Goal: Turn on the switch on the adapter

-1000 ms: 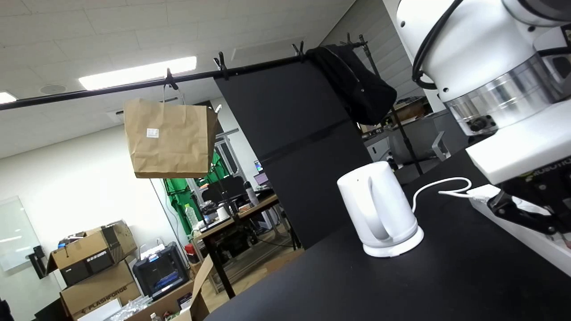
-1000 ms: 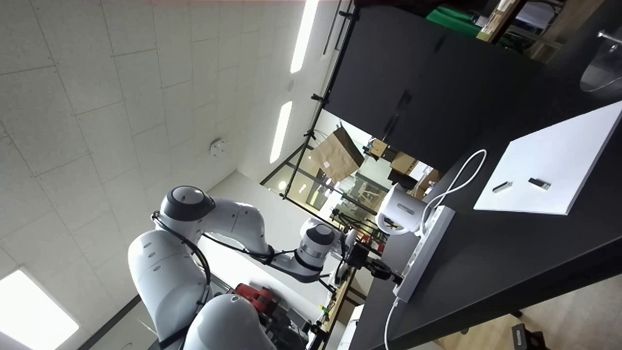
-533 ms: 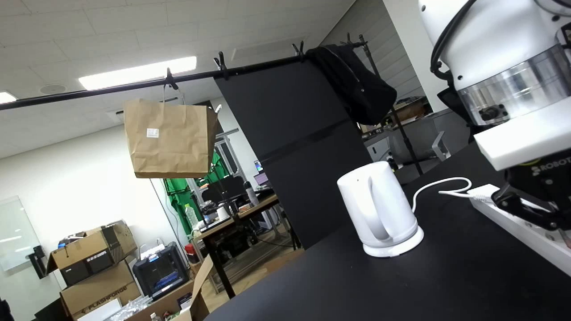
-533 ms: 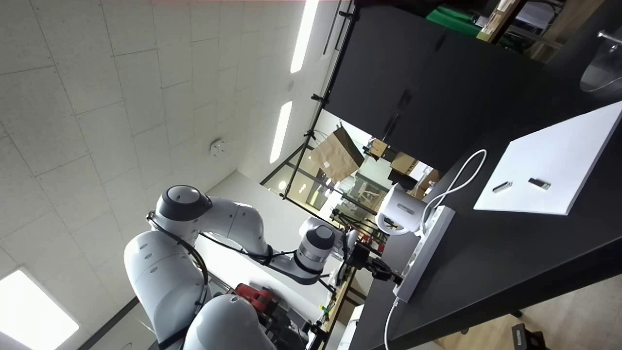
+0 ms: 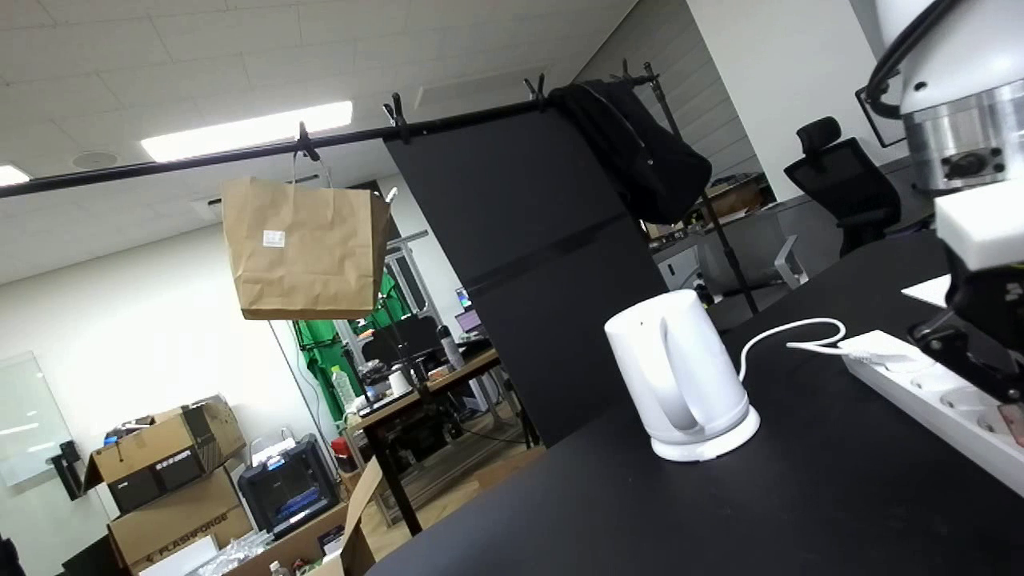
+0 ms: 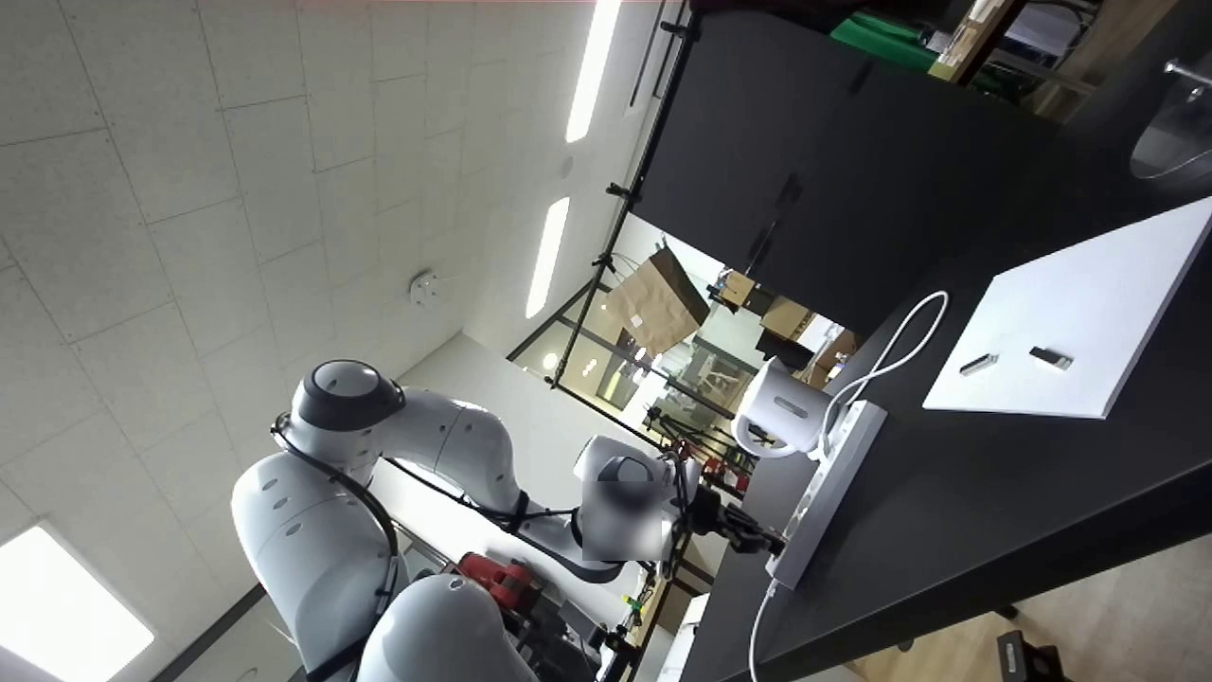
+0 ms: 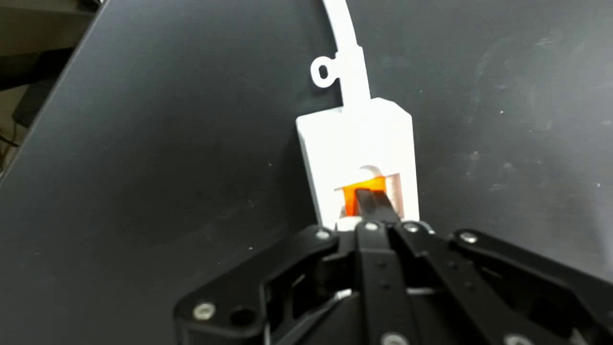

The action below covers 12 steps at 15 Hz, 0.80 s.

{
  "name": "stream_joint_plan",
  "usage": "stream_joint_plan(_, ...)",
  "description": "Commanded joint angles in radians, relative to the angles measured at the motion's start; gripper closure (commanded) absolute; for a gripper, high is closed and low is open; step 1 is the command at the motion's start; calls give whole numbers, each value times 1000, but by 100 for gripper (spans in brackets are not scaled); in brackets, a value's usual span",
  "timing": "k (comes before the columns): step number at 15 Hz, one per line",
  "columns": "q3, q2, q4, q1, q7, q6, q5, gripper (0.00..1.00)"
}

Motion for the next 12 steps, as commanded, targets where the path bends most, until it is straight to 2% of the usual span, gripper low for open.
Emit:
stream_joint_plan(1,40,109,-49,-72,-47,159,26,100)
stream_joint_plan(5,78,120,-70,-132,-36,243,-2,100)
stream_joint_plan(6,119,109,-69,-155,-118,229,100,100)
stream_joint_plan(7,166,91,-67,-198,-122,199,108,100)
stream_joint_plan(10,211,5,-75,-235,-197,140,187,100)
stream_joint_plan(12,216,-39,-81,-237,-242,111,237,100)
